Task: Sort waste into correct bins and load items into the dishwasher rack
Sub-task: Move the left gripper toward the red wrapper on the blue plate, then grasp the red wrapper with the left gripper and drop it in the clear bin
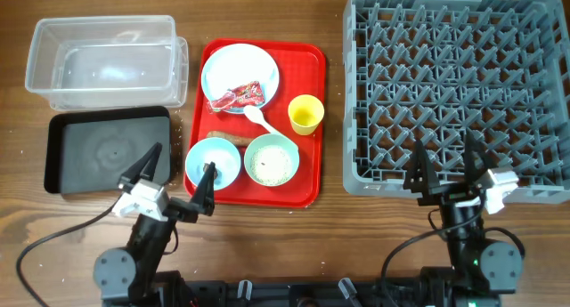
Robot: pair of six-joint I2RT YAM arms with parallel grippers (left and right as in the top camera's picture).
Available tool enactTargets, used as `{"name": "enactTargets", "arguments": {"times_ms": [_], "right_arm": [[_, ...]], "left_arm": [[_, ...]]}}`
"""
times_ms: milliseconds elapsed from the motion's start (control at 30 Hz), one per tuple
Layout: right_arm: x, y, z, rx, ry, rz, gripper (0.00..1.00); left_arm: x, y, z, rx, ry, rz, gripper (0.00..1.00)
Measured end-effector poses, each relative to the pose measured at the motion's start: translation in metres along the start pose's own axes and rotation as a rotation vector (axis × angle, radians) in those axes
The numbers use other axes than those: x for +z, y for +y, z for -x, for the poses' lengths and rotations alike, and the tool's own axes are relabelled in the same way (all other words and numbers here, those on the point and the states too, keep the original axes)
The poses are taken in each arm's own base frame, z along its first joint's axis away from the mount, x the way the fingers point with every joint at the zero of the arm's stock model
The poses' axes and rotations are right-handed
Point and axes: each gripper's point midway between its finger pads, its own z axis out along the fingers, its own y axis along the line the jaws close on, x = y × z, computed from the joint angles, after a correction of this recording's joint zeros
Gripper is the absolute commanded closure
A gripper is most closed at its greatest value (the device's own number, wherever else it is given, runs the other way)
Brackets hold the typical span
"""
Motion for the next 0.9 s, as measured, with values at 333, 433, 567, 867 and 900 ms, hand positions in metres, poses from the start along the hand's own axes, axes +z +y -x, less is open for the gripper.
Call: {"name": "enactTargets", "arguments": {"times_ms": [333, 433, 567, 867, 900], "right_arm": [[-0.008, 0.033, 0.05, -0.116, -0.087, 0.121, 0.0], [-0.01, 0.042, 0.059, -0.127, -0.099, 0.161, 0.0], [0.0, 0.05, 0.06, -0.121, -0.028, 0.201, 0.0], [0.071, 0.058, 0.044, -0.002, 0.46, 0.247, 0.0], [0.08, 0.058, 0.041, 0.015, 0.526, 0.25, 0.0]], "left_arm": [[0.035, -0.048, 0.053, 0.011, 0.127, -0.348, 0.0], [0.049, -0.055, 0.056, -0.019, 0.179, -0.442, 0.0], [0.07, -0.056, 0.06, -0.069, 0.236, -0.534, 0.0], [0.107, -0.046, 0.063, -0.167, 0.425, -0.385, 0.0], [0.116, -0.041, 0.061, -0.175, 0.471, -0.334, 0.0]]}}
